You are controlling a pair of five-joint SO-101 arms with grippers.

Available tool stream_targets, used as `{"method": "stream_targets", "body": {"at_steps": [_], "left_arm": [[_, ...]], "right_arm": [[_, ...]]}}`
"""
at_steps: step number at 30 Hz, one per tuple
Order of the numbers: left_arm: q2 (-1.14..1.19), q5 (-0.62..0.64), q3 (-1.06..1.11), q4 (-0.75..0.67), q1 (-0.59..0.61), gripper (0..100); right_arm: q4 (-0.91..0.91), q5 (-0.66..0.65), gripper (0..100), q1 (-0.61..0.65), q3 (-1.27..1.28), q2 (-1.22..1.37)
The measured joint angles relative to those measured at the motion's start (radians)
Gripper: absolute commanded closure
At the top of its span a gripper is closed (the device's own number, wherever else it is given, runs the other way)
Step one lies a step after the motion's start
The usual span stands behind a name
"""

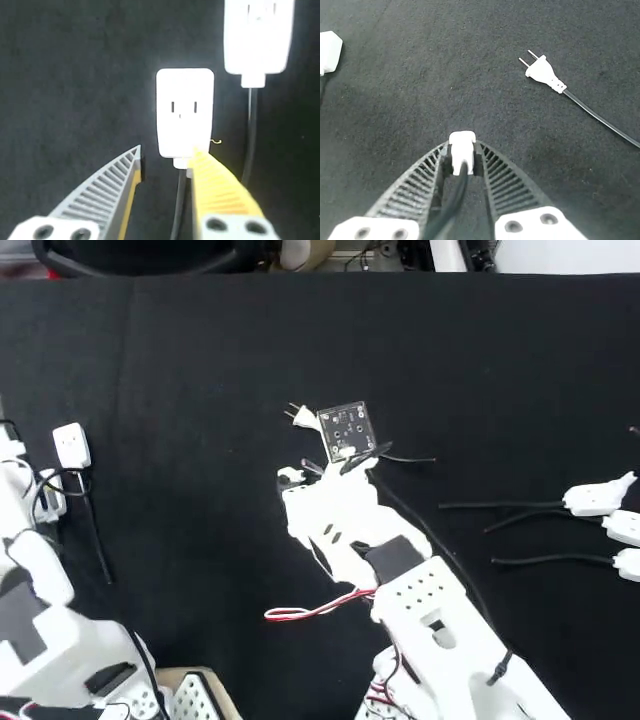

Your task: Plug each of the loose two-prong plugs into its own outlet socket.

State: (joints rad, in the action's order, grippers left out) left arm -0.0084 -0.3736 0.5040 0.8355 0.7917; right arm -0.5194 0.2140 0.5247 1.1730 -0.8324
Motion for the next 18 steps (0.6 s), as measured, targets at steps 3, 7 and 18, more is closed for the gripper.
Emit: {"method": "stream_targets", "body": {"at_steps": [3, 7, 18], "left_arm": [[0.071, -0.002, -0.068, 0.0, 0.003, 72], [0.11, -0.006, -0.095, -0.002, -0.003, 73], [0.032, 0.015, -0.1, 0.017, 0.0, 73]], "right_arm": [[0.0, 0.0, 98.6, 0.0, 0.0, 0.0], [0.0, 0.0, 98.6, 0.0, 0.0, 0.0], [0.0, 0.0, 98.6, 0.0, 0.0, 0.0]]}}
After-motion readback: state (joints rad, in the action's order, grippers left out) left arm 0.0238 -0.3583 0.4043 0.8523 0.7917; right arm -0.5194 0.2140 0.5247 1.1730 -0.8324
